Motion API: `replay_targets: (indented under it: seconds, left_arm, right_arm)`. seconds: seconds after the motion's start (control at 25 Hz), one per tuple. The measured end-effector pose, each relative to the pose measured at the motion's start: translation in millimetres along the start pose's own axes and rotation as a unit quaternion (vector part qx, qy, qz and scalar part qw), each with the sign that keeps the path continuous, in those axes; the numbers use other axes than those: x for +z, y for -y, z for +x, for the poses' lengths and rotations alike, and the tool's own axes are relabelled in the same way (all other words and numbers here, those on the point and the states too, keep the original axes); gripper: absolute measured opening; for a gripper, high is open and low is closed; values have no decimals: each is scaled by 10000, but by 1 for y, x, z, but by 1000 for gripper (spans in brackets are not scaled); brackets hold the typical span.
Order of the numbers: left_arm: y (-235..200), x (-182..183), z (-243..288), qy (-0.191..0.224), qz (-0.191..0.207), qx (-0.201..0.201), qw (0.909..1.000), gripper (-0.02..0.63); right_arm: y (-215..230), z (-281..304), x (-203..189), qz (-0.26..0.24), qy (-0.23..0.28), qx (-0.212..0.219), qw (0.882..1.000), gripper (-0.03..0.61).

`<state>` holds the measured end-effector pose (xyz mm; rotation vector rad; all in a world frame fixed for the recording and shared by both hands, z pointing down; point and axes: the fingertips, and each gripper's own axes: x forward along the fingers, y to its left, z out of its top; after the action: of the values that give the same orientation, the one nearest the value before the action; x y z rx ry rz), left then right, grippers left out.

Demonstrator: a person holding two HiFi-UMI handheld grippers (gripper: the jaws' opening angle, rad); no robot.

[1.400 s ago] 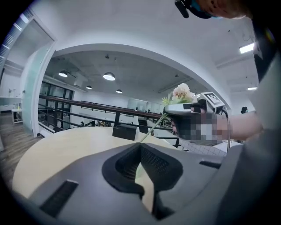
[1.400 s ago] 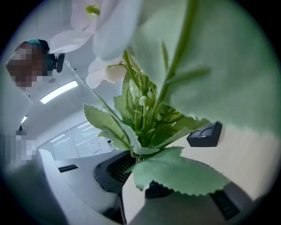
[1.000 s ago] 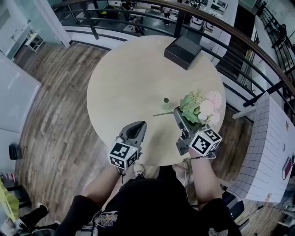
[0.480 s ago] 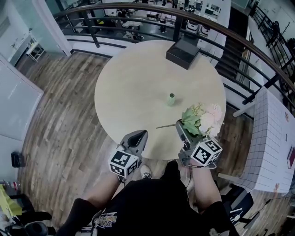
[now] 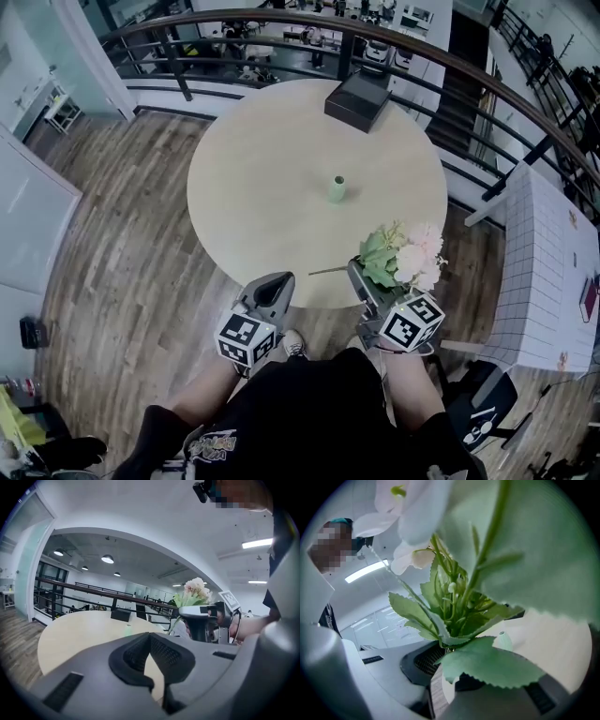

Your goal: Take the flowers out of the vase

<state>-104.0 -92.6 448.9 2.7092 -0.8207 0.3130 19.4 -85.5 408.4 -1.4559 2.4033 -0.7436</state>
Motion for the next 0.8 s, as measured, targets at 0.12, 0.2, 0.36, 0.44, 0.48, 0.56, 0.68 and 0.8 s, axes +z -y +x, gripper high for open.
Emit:
replay_targets:
  seconds: [0.12, 0.2, 0.36, 0.44, 0.48, 0.56, 0.68, 0.8]
  left_arm:
    - [14, -2, -1, 36, -45, 75, 10000, 6]
    - [24, -4, -1, 59, -82, 161, 9998, 6]
    - [54, -7, 0, 101, -178, 376, 9991, 6]
    - [67, -9, 1, 127, -240, 493, 9984, 6]
    - [72, -10, 2, 135, -281, 551, 9980, 6]
    - [84, -15, 2, 136, -369, 643, 9972, 6]
    - [110, -29, -5, 121, -465, 754, 9960, 6]
    - [133, -37, -6, 110, -486, 828, 9953, 6]
  right_arm:
    - [-3, -17, -3, -93, -124, 82, 9998, 75]
    - [-3, -30, -6, -133, -205, 134, 9996, 75]
    - [0, -62, -8, -180, -348, 240, 9989, 75]
    - [3, -77, -7, -265, -432, 282, 9983, 75]
    - [4, -83, -8, -295, -469, 304, 9980, 75]
    - [6, -97, -10, -308, -532, 349, 9975, 75]
    - [2, -124, -22, -280, -657, 446, 9965, 75]
    - [1, -143, -29, -267, -744, 575, 9952, 75]
